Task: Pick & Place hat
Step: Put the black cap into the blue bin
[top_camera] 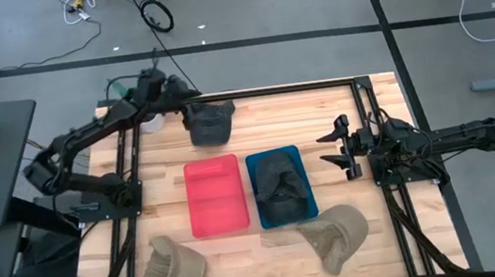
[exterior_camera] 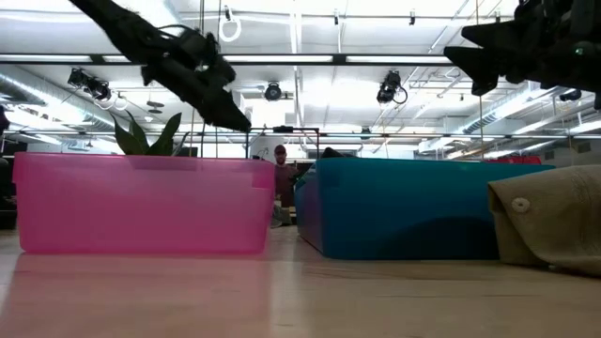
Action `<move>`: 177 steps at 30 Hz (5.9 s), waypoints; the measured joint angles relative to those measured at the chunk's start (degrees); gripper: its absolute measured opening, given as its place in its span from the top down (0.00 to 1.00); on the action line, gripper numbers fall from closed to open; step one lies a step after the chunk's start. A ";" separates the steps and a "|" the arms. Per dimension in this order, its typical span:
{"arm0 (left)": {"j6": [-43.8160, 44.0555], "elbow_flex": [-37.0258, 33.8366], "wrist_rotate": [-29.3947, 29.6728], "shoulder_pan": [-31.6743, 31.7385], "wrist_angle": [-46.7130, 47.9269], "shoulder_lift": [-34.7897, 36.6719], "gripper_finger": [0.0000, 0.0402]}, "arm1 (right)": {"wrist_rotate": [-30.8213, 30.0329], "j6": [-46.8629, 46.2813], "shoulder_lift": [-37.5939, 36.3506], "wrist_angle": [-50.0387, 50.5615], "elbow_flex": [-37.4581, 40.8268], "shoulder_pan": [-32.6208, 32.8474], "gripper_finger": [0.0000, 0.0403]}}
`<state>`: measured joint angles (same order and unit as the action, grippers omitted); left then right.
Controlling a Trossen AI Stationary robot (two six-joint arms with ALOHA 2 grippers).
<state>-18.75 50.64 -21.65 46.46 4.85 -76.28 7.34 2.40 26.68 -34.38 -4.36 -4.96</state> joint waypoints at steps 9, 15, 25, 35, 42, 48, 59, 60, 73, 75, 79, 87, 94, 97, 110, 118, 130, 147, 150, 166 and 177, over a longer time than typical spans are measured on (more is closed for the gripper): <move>-8.86 9.70 0.77 -1.23 15.60 -11.68 0.44 | -0.03 -0.61 0.01 1.12 0.00 -1.02 0.41; -12.40 10.11 6.82 -2.61 17.07 -16.71 0.44 | -0.01 -1.07 0.00 1.10 0.00 -1.02 0.42; -13.61 10.05 6.52 1.27 17.26 -21.93 0.44 | 0.01 -2.41 0.00 1.32 0.00 -1.02 0.42; -13.13 10.04 3.33 2.05 18.07 -26.29 0.45 | 0.01 -3.04 0.00 1.32 0.00 -1.02 0.41; -12.01 10.07 -1.89 2.12 17.85 -27.68 0.73 | -0.15 -3.00 0.00 1.08 0.00 -1.02 0.42; -10.98 10.05 -5.07 1.89 17.03 -27.71 0.97 | -1.14 -3.06 0.00 1.07 0.00 -1.02 0.41; -10.10 14.02 -3.86 -0.42 18.59 -24.74 0.99 | -6.91 -6.95 0.00 0.42 0.00 -1.00 0.42; -10.10 15.02 -3.74 -0.86 19.48 -24.61 0.99 | -6.91 -7.74 0.02 0.40 0.00 -1.00 0.42; -9.56 29.52 5.07 -11.55 36.16 -24.49 0.99 | -5.84 -11.96 0.04 -4.17 0.00 -1.00 0.42; -7.66 31.33 6.02 -13.09 38.91 -24.48 0.99 | -4.75 -10.44 0.16 -6.23 0.00 -0.99 0.42; -7.19 34.57 9.06 -16.69 44.12 -24.47 0.99 | -4.30 -8.83 0.63 -10.60 0.00 -0.98 0.42; -4.31 40.81 18.50 -24.90 48.24 -24.45 0.99 | -9.46 -3.23 4.99 -9.28 -1.12 -1.00 0.42; -3.64 46.67 24.29 -30.65 49.86 -24.43 0.99 | -11.39 2.35 15.33 5.59 -12.05 -0.87 0.42; -2.89 47.31 26.03 -31.63 50.47 -24.41 0.99 | -11.29 4.12 20.54 6.35 -17.21 -0.53 0.42; -2.88 47.31 27.02 -33.64 51.72 -24.54 0.99 | -17.50 13.34 44.16 14.44 -36.73 1.28 0.42; -2.94 47.29 26.96 -35.50 51.73 -24.56 0.99 | -21.03 17.76 53.83 14.83 -44.33 1.28 0.42; -2.93 47.27 26.97 -37.09 51.69 -24.60 0.99 | -19.63 13.10 61.38 24.15 -50.99 0.09 0.45; -3.34 47.20 26.49 -37.05 51.75 -24.60 0.98 | -16.75 11.82 61.37 23.95 -50.99 0.07 0.97; -3.29 47.20 26.65 -37.05 51.62 -24.63 0.93 | -16.68 11.60 61.37 24.28 -50.99 0.07 0.98; 0.75 47.20 26.34 -37.07 51.75 -24.63 0.58 | -16.77 11.43 61.37 27.55 -50.97 0.07 1.00; 6.12 47.23 22.78 -37.33 54.20 -21.10 0.40 | -16.75 12.62 61.06 30.35 -50.95 -0.12 1.00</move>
<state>-12.63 97.86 1.13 9.13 59.05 -97.38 -9.41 15.02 87.74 -4.03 -55.31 -5.08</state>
